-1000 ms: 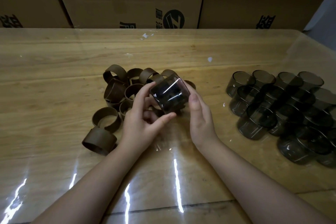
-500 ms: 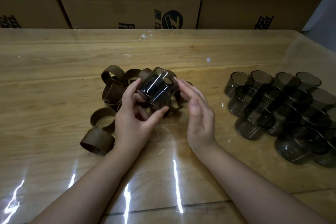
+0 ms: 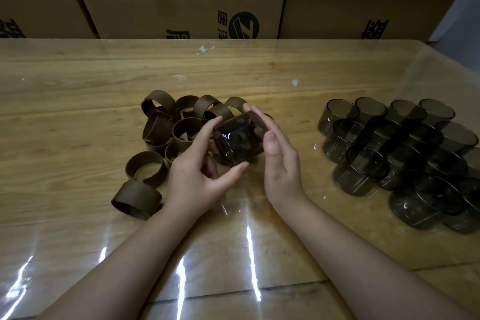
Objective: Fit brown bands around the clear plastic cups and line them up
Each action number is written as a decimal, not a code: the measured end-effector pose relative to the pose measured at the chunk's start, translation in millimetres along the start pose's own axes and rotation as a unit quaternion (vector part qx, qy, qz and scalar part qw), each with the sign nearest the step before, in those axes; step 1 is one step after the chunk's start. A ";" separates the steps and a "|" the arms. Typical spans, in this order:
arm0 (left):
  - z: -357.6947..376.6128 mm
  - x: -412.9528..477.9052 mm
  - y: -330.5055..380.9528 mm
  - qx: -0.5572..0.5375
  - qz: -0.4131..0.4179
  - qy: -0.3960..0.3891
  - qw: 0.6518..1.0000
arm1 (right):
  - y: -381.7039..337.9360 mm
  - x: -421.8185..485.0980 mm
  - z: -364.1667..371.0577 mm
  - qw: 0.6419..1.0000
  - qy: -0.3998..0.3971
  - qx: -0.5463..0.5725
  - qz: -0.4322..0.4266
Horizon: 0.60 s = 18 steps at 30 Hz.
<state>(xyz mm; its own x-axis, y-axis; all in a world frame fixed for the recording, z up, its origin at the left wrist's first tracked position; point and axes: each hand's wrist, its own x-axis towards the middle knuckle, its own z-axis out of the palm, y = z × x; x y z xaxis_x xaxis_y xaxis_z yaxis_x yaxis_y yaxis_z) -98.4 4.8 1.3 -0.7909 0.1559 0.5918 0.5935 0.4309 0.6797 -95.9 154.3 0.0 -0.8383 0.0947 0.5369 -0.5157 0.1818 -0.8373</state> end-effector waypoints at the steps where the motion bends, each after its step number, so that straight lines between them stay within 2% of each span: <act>1: 0.4 -0.1 -0.4 -0.007 0.005 -0.004 1.000 | 1.0 0.1 0.5 1.000 -0.004 0.000 0.013; 6: 0.2 -0.4 -1.6 -0.029 0.006 0.009 1.000 | 3.4 -0.3 2.6 0.999 0.001 0.013 0.052; 11: -0.4 1.9 -2.8 -0.047 -0.036 0.069 0.996 | 1.8 -1.5 2.7 0.999 -0.019 0.011 0.045; 18: -3.2 1.1 1.3 0.000 -0.033 0.075 0.997 | -0.2 -3.3 0.8 1.000 0.009 0.009 0.011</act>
<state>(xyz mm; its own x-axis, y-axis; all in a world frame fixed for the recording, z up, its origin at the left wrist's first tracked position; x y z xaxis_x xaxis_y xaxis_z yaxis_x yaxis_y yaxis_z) -98.0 2.7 4.2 -0.7969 -0.0071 0.6040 0.5409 0.4367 0.7188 -93.2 153.2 -1.6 -0.8460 0.1165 0.5204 -0.5008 0.1617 -0.8503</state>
